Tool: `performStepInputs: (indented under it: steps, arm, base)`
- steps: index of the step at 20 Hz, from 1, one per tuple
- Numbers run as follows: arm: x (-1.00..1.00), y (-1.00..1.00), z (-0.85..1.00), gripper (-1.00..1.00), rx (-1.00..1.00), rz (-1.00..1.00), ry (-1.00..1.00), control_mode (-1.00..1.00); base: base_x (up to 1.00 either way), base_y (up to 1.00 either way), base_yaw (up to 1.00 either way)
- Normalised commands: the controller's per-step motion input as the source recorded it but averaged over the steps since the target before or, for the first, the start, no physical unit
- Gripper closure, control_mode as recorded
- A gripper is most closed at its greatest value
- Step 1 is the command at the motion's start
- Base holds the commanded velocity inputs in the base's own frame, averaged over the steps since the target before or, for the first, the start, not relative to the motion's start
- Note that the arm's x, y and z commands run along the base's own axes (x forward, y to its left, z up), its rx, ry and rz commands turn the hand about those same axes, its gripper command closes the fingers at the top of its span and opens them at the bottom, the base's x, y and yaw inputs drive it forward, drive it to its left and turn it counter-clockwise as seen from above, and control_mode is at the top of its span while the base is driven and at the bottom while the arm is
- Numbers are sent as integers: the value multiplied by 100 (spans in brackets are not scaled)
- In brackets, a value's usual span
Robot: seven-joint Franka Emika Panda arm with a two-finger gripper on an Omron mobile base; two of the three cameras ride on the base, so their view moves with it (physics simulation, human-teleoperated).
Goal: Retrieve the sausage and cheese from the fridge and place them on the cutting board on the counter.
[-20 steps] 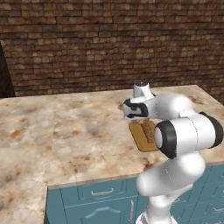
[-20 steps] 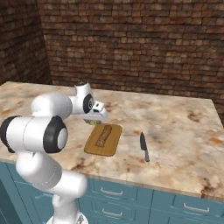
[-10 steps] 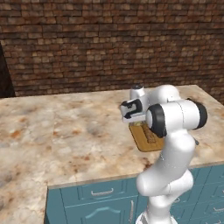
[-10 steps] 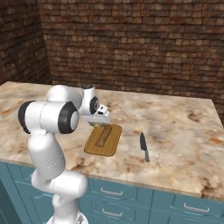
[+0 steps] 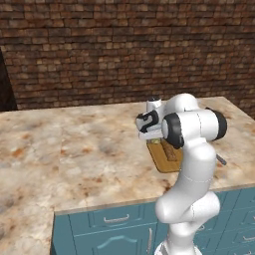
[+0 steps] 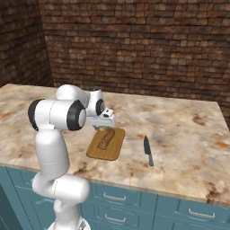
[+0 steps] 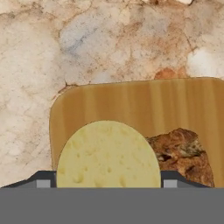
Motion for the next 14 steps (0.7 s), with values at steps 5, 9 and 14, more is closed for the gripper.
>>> performStepInputs:
  steps: [5,9,14]
  arm:
    - [0,-5,-10,-100,0,0,1,-100]
    - [-4,0,0,-100,0,0,-2,-100]
    - [-33,0,29,-100,0,0,-25,-100]
  base:
    - [0,0,0]
    - [0,0,0]
    - [0,0,0]
